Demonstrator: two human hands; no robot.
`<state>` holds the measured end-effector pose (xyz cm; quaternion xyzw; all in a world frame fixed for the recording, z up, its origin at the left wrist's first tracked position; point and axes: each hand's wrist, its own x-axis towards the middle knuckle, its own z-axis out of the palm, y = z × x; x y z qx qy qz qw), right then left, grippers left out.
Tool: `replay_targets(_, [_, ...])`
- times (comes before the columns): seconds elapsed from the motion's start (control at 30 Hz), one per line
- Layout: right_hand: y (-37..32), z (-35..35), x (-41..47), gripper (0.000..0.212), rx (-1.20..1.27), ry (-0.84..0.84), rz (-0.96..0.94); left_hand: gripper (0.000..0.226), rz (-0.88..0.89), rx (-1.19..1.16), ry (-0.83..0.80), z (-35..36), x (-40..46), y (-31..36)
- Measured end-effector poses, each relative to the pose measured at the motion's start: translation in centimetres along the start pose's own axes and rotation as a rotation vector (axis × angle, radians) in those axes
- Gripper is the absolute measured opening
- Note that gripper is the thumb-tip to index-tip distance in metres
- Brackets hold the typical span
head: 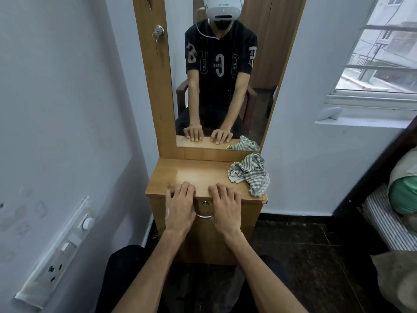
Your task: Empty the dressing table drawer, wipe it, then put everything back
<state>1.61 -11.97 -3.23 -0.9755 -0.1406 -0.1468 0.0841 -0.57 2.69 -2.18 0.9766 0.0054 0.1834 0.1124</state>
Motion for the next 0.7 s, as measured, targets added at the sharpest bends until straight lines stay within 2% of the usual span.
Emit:
replay_targets(0.07, [-0.3, -0.4, -0.2, 0.066, 0.049, -0.02, 0.011, 0.041, -0.001, -0.007, -0.001, 0.1, -0.4, 0.0])
replay_targets(0.2, [-0.6, -2.4, -0.8, 0.044, 0.207, -0.038, -0.014, 0.046, 0.007, -0.131, 0.076, 0.5, -1.3, -0.4])
replay_targets(0.33, [0.7, -4.7, -0.4, 0.036, 0.345, 0.033, -0.021, 0.011, 0.083, -0.236, 0.214, -1.2, -0.2, -0.9])
replay_targets(0.5, [1.3, -9.6, 3.7, 0.047, 0.317, 0.093, -0.044, 0.037, 0.173, -0.187, 0.289, -6.4, 4.9, -0.1])
replay_targets(0.57, [1.2, -11.8, 5.8, 0.045, 0.341, 0.121, -0.046, 0.045, 0.209, -0.17, 0.296, -8.4, 7.4, 0.2])
replay_targets(0.7, [1.1, -15.5, 10.1, 0.04, 0.448, 0.301, -0.028, 0.06, 0.3, -0.154, 0.389, -12.3, 12.5, 1.4])
